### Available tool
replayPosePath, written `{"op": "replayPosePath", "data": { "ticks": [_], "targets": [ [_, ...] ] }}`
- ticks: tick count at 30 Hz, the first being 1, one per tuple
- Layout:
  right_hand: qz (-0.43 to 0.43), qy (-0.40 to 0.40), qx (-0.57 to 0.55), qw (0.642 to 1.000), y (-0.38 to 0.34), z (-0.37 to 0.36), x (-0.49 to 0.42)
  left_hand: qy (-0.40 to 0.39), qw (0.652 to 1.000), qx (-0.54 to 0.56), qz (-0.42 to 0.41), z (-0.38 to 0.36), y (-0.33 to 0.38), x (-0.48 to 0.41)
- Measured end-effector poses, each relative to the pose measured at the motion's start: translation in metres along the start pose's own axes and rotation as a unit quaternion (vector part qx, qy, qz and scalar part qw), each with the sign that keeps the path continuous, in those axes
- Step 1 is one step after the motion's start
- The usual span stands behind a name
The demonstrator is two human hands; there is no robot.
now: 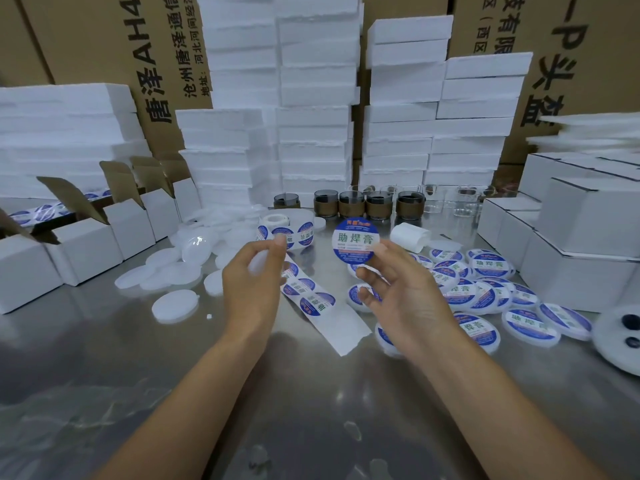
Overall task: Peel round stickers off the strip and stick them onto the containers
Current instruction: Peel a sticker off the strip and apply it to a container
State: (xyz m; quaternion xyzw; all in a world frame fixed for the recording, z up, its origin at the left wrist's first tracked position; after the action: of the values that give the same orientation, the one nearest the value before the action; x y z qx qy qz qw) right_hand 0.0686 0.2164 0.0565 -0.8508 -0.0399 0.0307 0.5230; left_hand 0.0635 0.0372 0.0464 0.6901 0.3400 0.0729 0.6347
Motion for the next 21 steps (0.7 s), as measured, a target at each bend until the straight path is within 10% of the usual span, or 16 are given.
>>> {"op": "replayPosePath", "data": {
  "ticks": [7,21],
  "targets": [
    [0.04,-0.03,0.1,0.994,0.01,-0.01,0.004,-0.233,0.876,0.302,0.297,-0.031,-0.009,0.02],
    [0.096,-0.012,0.187,0.978,0.018,-0.009,0.008,-0.233,0.853,0.357,0.302,-0.033,-0.019,0.016]
  ]
}}
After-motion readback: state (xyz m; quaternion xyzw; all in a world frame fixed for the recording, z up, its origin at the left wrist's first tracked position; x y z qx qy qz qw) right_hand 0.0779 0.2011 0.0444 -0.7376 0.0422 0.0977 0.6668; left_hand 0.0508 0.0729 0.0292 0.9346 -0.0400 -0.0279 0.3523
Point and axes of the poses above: each hand's wrist, its own x-axis away from the middle knuckle, its own z-axis out of the back of the hand, y = z × x, the point moved 4 cm from there along -x, towards the middle knuckle, and after that the axes turned 7 degrees about x, right-handed, at the moved point
